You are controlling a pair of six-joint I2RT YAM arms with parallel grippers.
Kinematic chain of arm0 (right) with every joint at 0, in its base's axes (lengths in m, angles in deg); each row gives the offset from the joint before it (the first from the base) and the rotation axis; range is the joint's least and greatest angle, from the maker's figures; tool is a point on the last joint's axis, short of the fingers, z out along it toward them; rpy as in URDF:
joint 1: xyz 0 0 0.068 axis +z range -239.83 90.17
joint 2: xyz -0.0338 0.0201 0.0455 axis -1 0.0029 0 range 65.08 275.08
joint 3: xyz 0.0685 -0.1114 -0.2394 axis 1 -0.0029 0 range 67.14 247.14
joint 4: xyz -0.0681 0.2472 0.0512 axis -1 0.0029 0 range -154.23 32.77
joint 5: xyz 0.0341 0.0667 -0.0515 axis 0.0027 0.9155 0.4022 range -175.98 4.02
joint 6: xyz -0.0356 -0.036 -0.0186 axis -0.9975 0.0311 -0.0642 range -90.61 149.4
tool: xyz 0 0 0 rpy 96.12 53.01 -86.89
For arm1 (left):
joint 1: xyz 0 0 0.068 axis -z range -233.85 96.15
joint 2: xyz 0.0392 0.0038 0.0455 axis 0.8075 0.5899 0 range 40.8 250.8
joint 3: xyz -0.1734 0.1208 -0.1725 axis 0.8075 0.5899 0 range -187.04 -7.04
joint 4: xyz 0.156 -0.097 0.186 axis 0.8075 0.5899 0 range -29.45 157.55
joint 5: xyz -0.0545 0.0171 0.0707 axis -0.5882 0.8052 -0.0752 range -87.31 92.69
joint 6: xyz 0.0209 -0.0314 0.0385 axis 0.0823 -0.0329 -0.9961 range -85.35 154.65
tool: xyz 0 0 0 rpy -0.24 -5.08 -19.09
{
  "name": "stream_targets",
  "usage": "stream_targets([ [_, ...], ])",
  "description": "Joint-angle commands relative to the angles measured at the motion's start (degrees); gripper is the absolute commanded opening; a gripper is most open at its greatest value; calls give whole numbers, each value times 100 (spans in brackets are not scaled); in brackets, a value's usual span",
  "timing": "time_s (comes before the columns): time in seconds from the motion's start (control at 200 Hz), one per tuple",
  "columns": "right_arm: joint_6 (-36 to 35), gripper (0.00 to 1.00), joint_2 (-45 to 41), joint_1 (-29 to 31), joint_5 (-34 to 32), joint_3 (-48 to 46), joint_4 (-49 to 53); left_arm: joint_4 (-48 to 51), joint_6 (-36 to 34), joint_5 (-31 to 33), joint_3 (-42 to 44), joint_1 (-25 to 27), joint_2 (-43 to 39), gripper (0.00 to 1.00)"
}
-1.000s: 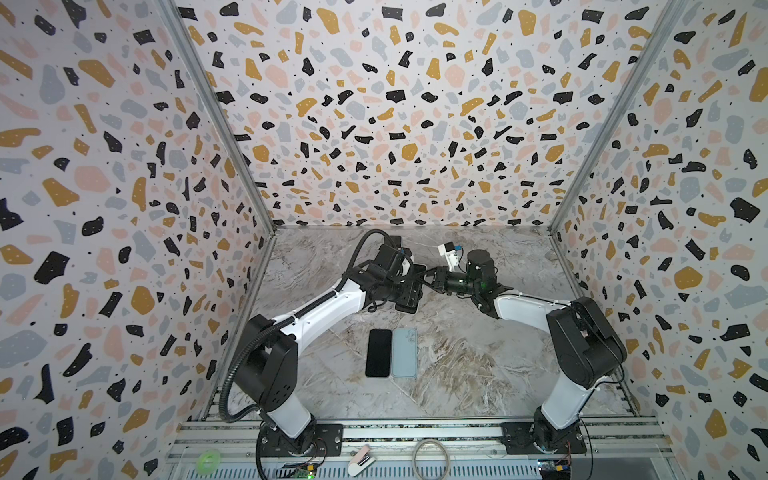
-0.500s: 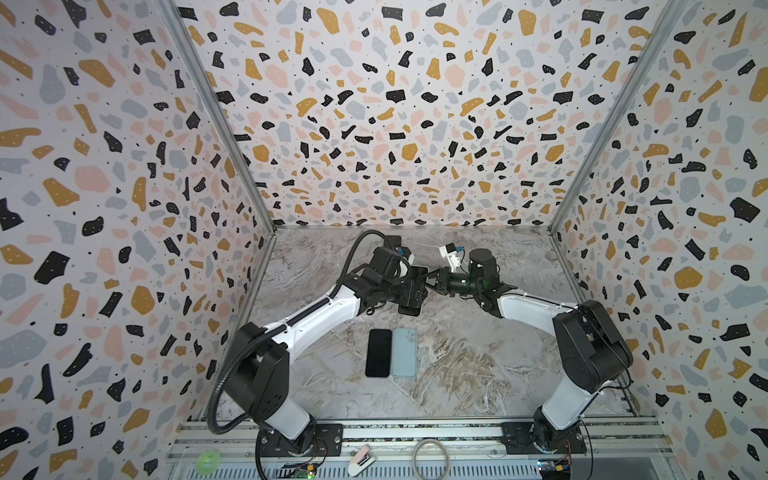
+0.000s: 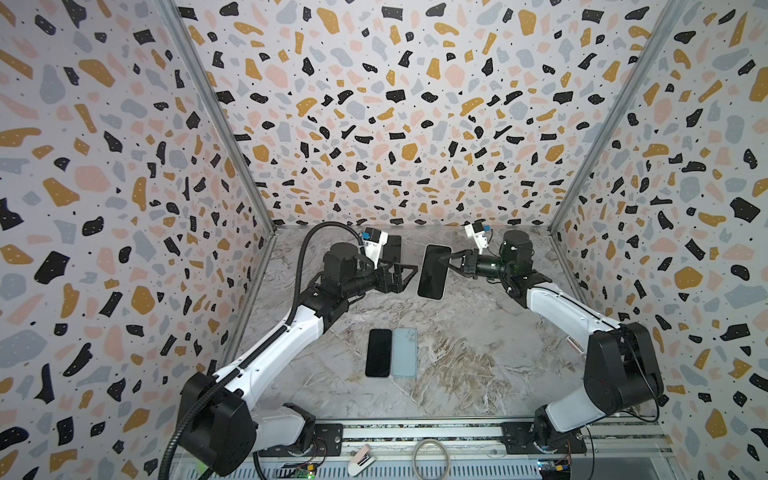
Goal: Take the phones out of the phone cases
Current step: 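Close the right gripper on the case's opposite edge and raise it with both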
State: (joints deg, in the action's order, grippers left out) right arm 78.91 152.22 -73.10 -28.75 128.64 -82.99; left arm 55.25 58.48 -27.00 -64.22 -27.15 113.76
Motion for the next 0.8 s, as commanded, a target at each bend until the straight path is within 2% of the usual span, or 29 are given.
stream_targets([
  [0.0, -35, 0, -408, -68, 621, 377, 19, -1228, 289, -1060, 199, -54, -99, 100],
  [0.105, 44, 0, -513, -100, 810, 472, 31, -2176, 807, -1631, 419, -57, -72, 100],
  [0.28, 211, 0, -622, -91, 1016, 616, 16, -3775, 1737, -2229, 661, -59, 81, 100],
  [0.476, 472, 0, -797, -66, 1154, 541, -261, -4394, 2051, -2488, 574, -59, 366, 99],
  [0.661, 680, 0, -900, -38, 1324, 451, -571, -5255, 2615, -2656, 503, -59, 712, 92],
  [0.756, 812, 0, -909, -14, 1382, 395, -762, -5458, 2650, -2694, 450, -54, 780, 88],
  [0.796, 861, 0, -901, 8, 1419, 390, -848, -5594, 2897, -2717, 430, -59, 818, 85],
])
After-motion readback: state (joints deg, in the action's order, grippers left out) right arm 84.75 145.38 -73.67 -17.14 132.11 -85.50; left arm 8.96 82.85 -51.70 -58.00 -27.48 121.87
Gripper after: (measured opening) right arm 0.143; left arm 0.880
